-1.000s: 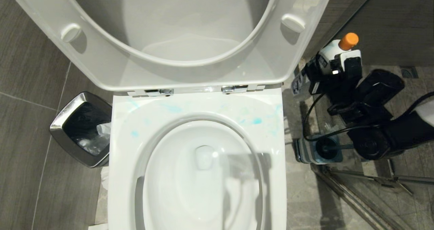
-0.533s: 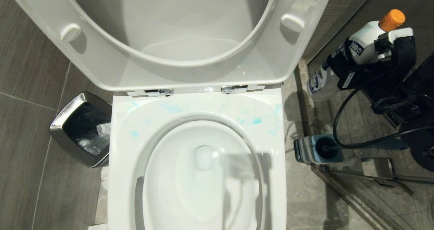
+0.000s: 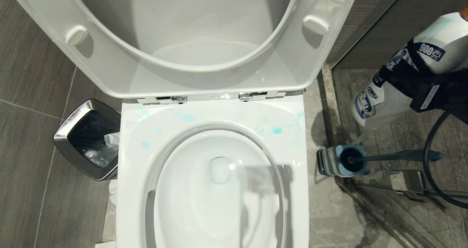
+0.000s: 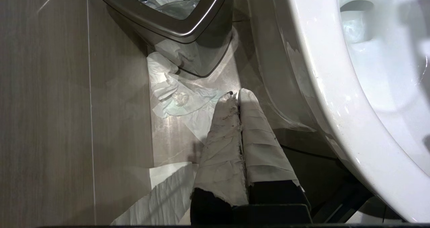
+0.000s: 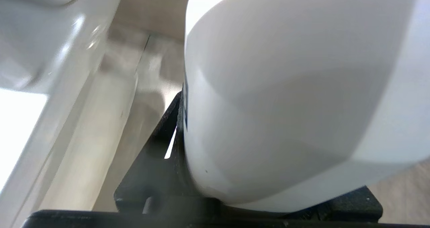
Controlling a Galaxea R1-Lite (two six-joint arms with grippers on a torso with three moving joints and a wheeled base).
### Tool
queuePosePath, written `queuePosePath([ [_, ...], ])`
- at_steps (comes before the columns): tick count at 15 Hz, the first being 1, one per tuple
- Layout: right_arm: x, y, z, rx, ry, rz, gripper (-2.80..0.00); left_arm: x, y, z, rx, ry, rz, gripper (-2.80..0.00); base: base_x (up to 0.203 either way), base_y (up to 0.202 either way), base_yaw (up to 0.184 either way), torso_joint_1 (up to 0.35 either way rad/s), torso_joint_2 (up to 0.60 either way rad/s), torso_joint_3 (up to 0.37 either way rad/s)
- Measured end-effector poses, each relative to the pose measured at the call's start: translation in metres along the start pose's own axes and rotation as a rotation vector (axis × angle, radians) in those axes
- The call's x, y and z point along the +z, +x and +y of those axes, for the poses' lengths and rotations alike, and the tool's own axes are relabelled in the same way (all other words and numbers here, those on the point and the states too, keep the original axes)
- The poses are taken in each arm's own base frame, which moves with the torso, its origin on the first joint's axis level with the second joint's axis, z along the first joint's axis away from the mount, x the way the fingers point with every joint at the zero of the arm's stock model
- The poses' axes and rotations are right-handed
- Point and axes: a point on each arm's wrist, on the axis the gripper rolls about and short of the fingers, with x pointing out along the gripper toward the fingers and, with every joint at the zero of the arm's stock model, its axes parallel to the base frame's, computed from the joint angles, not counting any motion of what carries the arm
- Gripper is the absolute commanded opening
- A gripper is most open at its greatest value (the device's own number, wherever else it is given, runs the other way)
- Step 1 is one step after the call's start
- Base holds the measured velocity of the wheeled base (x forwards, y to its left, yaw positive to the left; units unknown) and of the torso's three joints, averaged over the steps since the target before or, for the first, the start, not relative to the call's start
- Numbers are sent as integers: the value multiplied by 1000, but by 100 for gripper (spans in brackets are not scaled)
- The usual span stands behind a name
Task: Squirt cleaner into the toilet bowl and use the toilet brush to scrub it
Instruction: Pour in the cleaning agent
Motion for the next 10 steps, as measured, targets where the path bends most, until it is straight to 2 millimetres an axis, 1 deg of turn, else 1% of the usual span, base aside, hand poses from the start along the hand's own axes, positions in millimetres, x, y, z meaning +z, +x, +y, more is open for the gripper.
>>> queuePosePath([
  [3,7,-47,-7,18,-25,57,-280,0,0,0,0,0,0,-280,0,0,0,0,0,0],
  [6,10,-90,-15,9,-43,104,-280,0,0,0,0,0,0,-280,0,0,0,0,0,0],
  [8,11,-114,-19,10,-47,121,-280,0,0,0,1,0,0,-280,0,0,0,0,0,0],
  [10,11,-133,-22,2,-50,130,-280,0,0,0,-5,6,-1,-280,0,0,0,0,0,0],
])
